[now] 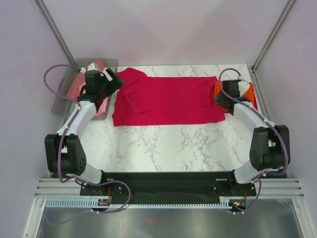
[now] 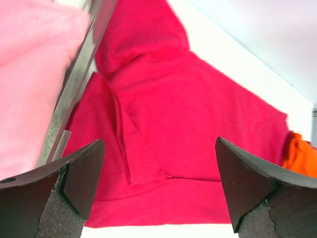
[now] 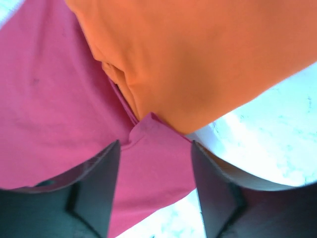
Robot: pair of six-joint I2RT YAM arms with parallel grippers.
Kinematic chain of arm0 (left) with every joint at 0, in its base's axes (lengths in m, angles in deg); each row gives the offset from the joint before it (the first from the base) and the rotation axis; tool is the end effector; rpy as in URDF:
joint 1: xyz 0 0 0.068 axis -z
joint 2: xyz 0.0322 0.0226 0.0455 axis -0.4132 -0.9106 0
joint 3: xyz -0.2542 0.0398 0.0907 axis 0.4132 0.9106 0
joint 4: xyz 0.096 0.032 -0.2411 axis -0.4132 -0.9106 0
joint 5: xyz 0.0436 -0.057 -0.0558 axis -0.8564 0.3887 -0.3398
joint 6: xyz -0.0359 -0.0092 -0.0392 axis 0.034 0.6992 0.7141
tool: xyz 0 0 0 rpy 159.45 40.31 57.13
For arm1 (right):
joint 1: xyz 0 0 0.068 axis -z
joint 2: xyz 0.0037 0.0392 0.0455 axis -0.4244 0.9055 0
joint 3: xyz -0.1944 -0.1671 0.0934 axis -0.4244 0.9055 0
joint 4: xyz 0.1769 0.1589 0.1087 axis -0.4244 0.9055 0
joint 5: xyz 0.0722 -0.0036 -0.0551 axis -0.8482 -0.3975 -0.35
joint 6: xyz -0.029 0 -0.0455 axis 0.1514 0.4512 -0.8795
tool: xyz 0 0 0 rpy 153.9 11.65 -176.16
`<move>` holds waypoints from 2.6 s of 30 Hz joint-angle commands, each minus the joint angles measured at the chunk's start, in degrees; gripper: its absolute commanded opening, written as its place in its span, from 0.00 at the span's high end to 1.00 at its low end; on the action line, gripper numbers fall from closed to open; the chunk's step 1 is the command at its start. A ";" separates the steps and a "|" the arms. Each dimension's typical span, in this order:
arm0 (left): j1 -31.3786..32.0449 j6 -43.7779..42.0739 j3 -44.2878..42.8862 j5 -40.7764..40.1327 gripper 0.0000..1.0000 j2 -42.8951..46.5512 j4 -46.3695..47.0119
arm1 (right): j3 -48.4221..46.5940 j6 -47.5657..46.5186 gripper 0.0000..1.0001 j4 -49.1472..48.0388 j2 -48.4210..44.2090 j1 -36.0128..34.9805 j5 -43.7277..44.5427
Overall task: Fold and stack the t-shirts
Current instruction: Fold the tshirt
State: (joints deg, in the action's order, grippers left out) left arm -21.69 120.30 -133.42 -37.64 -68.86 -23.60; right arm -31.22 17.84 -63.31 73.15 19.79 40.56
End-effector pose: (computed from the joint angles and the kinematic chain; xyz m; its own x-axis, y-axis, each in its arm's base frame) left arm 0.3600 -0.0189 0.2875 -0.4449 -0.5786 -0.6835 -0.2183 0.8103 -0.5439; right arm 0.3511 0.0203 0.2257 -0.4740 0.5618 -0.6780 0.5884 0.7749 0.2308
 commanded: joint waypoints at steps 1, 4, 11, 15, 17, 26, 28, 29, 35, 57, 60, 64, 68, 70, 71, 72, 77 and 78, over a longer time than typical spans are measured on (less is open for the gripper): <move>0.18 -2.93 0.40 1.34 0.00 7.46 -0.30 | 5.40 -0.52 0.30 -4.52 -8.68 0.40 -0.90; 0.18 -3.11 1.19 3.44 0.00 11.15 -3.02 | 10.76 1.31 0.30 -6.28 -13.43 0.40 -3.45; 0.27 1.27 12.96 6.18 0.02 20.47 -2.95 | 27.12 8.70 0.35 -15.86 -24.41 0.31 -7.59; 0.27 3.74 21.91 3.47 0.03 26.96 -2.42 | 33.72 10.99 0.38 -21.31 -25.84 0.40 -7.59; 0.18 4.53 24.74 1.79 0.02 29.26 -1.72 | 34.78 11.95 0.38 -23.32 -24.88 0.40 -7.42; 0.18 6.20 33.36 -0.50 0.02 36.82 1.09 | 36.19 12.66 0.41 -35.44 -15.39 0.31 -6.54; 0.18 6.73 35.11 0.02 0.02 37.70 2.05 | 36.11 12.66 0.42 -36.78 -13.80 0.31 -5.14; 0.18 6.91 35.64 0.03 0.02 38.49 2.41 | 35.84 12.57 0.43 -36.96 -12.49 0.31 -4.70; 0.18 6.91 37.93 -0.33 0.02 40.25 2.68 | 35.75 13.45 0.58 -37.40 -10.37 0.31 -0.57; 2.55 9.45 48.39 1.26 0.08 42.28 4.60 | 47.44 13.63 1.00 -16.04 -38.41 0.40 7.26; 3.08 10.95 49.27 0.82 0.11 39.13 8.72 | 47.44 13.45 1.00 -16.83 -37.62 0.40 7.09; 3.78 15.41 50.67 0.46 0.14 34.29 16.54 | 47.88 12.75 1.00 -17.54 -38.05 0.40 7.00; 6.76 20.26 52.96 -4.51 0.19 30.42 25.43 | 48.67 12.83 1.00 -17.54 -38.84 0.40 7.00; 9.75 22.19 52.79 -7.43 0.21 27.71 28.51 | 48.85 12.75 1.00 -19.03 -39.02 0.40 6.91; 10.80 22.55 52.44 -10.14 0.22 26.56 29.56 | 48.85 12.75 1.00 -19.12 -39.02 0.40 6.91; 12.73 22.99 52.09 -11.56 0.22 25.41 30.53 | 48.85 12.83 1.00 -19.12 -38.93 0.49 7.00; 14.94 24.66 49.01 -18.33 0.24 17.15 32.29 | 48.94 13.19 1.00 -19.12 -39.28 0.49 7.61; 14.86 24.92 48.75 -18.86 0.25 15.92 32.90 | 49.02 13.27 1.00 -19.12 -39.37 0.49 7.70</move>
State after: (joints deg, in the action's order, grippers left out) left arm -7.06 141.77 -82.37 -48.85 -49.75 4.03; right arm 17.29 31.35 -81.22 34.73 20.07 45.81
